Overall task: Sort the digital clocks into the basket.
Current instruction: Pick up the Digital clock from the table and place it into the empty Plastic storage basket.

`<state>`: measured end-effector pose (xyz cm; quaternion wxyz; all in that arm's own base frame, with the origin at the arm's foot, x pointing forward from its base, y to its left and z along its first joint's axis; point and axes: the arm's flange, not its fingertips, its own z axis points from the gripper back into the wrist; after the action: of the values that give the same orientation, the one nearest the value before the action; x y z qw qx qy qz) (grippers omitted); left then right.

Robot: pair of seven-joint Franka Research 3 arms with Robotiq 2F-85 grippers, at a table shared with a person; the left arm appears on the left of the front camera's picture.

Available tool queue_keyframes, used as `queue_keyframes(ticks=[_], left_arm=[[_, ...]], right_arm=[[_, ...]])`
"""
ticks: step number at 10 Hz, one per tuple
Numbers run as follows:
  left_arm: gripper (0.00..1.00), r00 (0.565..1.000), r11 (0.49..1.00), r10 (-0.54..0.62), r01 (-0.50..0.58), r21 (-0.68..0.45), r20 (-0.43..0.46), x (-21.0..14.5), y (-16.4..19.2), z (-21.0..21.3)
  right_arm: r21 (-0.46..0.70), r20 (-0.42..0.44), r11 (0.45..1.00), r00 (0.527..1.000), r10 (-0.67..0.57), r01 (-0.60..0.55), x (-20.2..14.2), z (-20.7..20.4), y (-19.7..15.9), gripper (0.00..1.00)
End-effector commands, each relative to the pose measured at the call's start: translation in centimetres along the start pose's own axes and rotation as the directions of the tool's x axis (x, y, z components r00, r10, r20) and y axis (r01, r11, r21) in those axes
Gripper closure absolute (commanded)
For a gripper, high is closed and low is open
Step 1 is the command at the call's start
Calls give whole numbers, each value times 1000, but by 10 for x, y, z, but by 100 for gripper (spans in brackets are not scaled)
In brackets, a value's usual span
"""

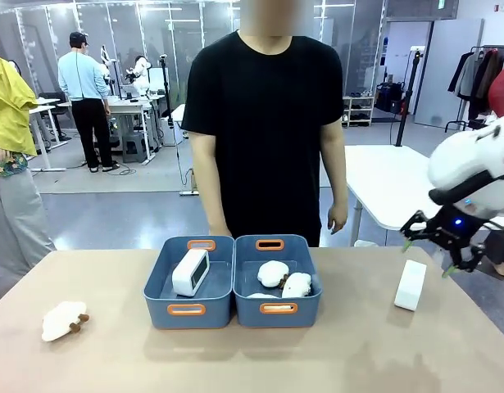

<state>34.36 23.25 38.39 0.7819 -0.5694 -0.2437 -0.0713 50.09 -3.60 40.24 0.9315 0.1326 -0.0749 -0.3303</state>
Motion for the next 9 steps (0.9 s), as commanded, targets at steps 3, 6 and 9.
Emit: queue_keyframes(ticks=[3,6,9], left_arm=[[0,1000,1000,-5,5,5,-7,1,-3,2],[0,1000,1000,-5,5,5,-7,1,-3,2],[0,1000,1000,-5,5,5,-7,1,-3,2]], right_arm=[[-126,-55,984,991,123,-130,19,-47,7,0],[-135,-121,959,964,235,-251,21,-75,5,0],[-131,-111,954,960,257,-271,27,-76,1,33]])
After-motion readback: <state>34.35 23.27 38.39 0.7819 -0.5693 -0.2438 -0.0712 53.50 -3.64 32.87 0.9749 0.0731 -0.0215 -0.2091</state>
